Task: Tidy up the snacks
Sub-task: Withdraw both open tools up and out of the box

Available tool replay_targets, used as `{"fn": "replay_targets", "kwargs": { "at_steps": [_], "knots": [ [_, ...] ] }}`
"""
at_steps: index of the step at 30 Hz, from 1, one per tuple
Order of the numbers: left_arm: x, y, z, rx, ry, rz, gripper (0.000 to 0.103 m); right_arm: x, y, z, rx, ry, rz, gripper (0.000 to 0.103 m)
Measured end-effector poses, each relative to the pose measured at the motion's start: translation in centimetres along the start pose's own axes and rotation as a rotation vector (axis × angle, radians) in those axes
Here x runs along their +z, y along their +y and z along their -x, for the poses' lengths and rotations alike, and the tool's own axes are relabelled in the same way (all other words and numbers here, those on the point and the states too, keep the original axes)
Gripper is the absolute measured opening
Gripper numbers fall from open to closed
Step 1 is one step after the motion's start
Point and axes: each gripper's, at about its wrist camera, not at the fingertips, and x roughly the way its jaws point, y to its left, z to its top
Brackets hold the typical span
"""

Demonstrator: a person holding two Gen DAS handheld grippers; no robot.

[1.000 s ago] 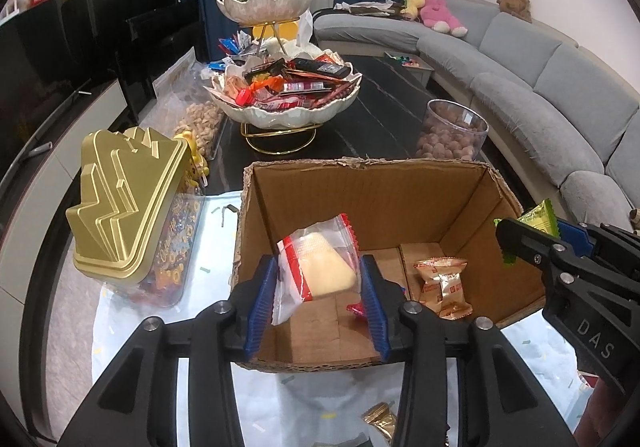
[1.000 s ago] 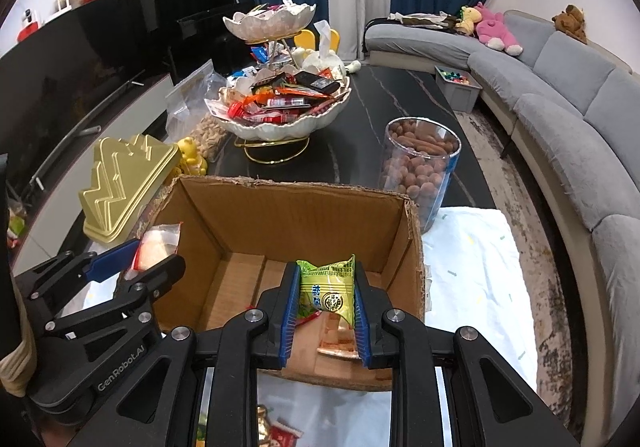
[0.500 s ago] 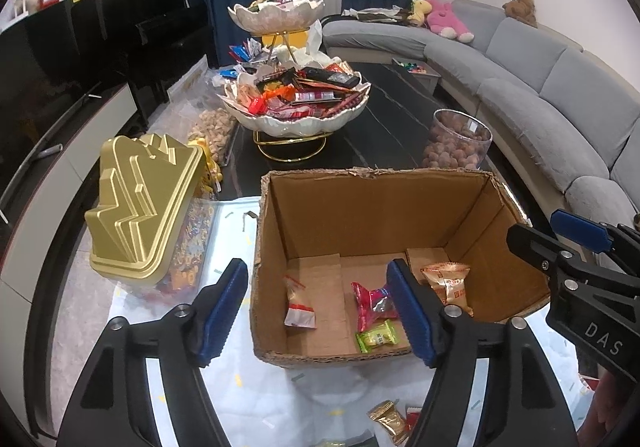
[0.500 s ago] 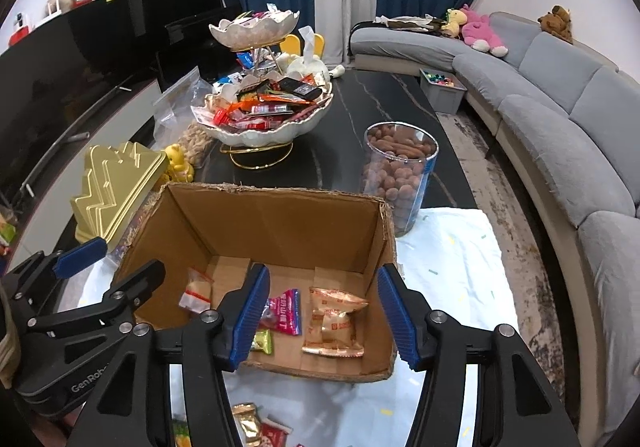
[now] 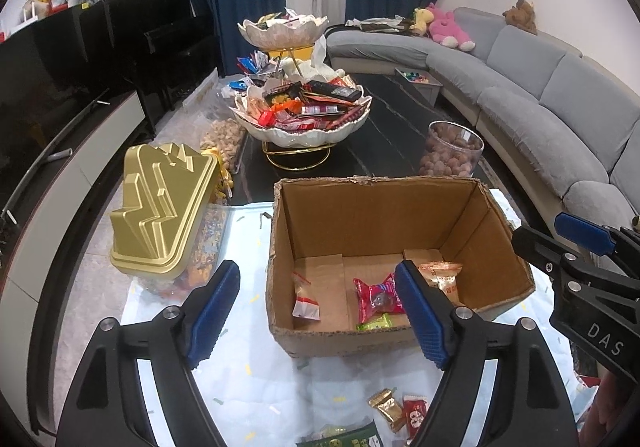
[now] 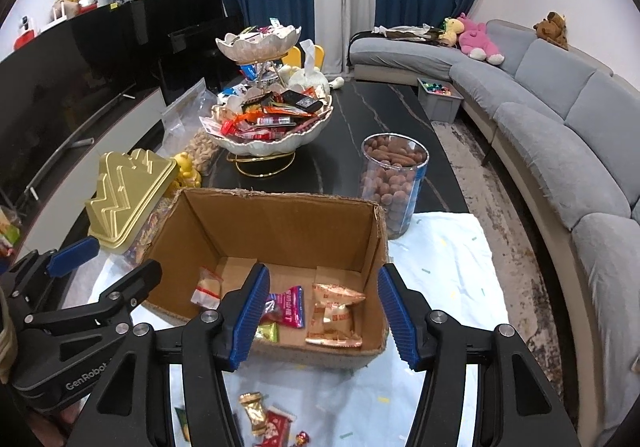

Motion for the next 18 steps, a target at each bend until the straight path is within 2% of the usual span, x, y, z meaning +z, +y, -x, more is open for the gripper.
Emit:
{"fn": "replay_targets", "kwargs": {
  "at_steps": [6,9,13,18],
  "knots": [
    [-0.4,-0.1,1.3,0.008,-0.013,0.000,0.083,-0.5,0.0,1.1,-0.001,-0.001,0.000,0.058],
    [-0.7,-0.2,2.0,0.011,-0.020,0.000,0.084,-1.0,-0.2,1.9,-0.004,-0.008,-0.005,0.064],
    [-1.3,-0.5,3.0,0.016,-0.027,-0.003,0.089,-1.6,-0.1,2.8,-0.001,-0.012,0.001,0.064],
    [-2.1,-0.6,4.2,0.020,-0.034,-0.007,0.089,-2.3,-0.1,3.8,0.000,-0.015,0.000,0.064]
  ]
}}
